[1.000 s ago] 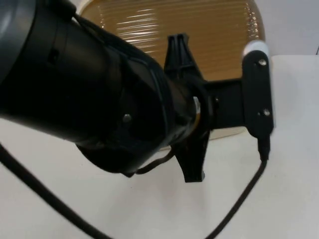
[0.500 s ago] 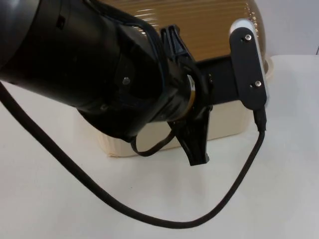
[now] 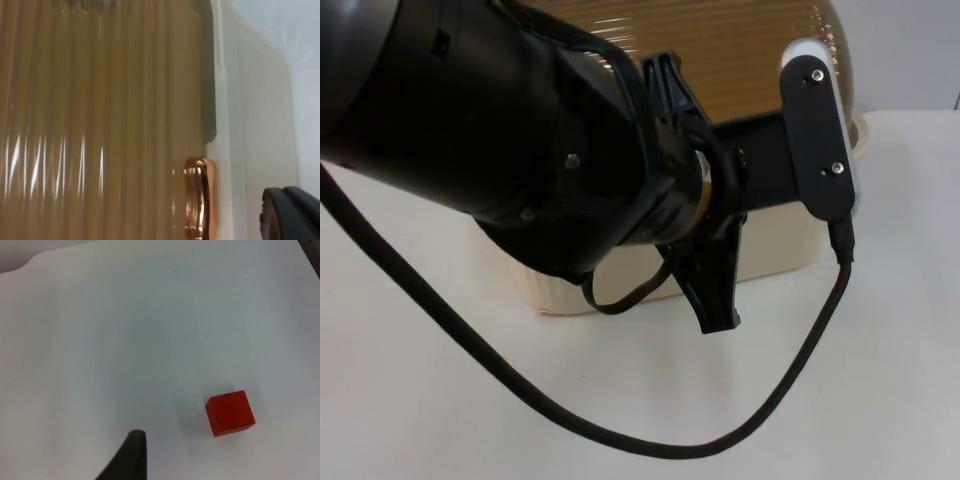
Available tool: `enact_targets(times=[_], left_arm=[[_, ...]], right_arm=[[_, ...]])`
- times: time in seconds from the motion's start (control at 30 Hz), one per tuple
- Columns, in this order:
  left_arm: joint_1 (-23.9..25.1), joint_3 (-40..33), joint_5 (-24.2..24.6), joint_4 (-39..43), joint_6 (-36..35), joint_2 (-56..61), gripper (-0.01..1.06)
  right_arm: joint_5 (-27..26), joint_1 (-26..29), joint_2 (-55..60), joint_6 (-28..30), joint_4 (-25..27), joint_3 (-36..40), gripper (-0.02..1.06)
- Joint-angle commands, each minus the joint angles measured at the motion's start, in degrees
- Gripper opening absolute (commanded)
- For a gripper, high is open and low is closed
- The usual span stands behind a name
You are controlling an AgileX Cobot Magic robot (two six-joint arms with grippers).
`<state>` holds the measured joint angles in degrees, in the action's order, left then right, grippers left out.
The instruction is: Open the box lid with the left hand, place the block into the box with the right hand, then close the box lid with the left hand.
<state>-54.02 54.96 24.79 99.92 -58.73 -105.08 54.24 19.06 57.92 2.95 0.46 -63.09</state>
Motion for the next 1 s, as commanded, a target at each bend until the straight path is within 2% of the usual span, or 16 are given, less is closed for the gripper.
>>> enact_targets(times=[0.0,0.47,0.77,0.97], left_arm=[[0.18,0.3,-0.11,0.03,-0.62,-0.04,0.0],[2.9,1.93,0.34,0.03,0.13,-3.75,0.0],[2.79,1.93,3.01,0.03,1.3,-3.27,0.0],[2.79,1.93,2.9,0.03,3.0,-3.27,0.0]], right_arm=[[-0.1,0.16,-0.17,0.49,-0.46,0.26,1.05],[-0.93,0.16,-0.17,0.49,-0.46,0.26,1.05],[-0.93,0.16,-0.17,0.49,-0.46,0.26,1.05],[-1.03,0.16,-0.17,0.49,-0.46,0.26,1.05]])
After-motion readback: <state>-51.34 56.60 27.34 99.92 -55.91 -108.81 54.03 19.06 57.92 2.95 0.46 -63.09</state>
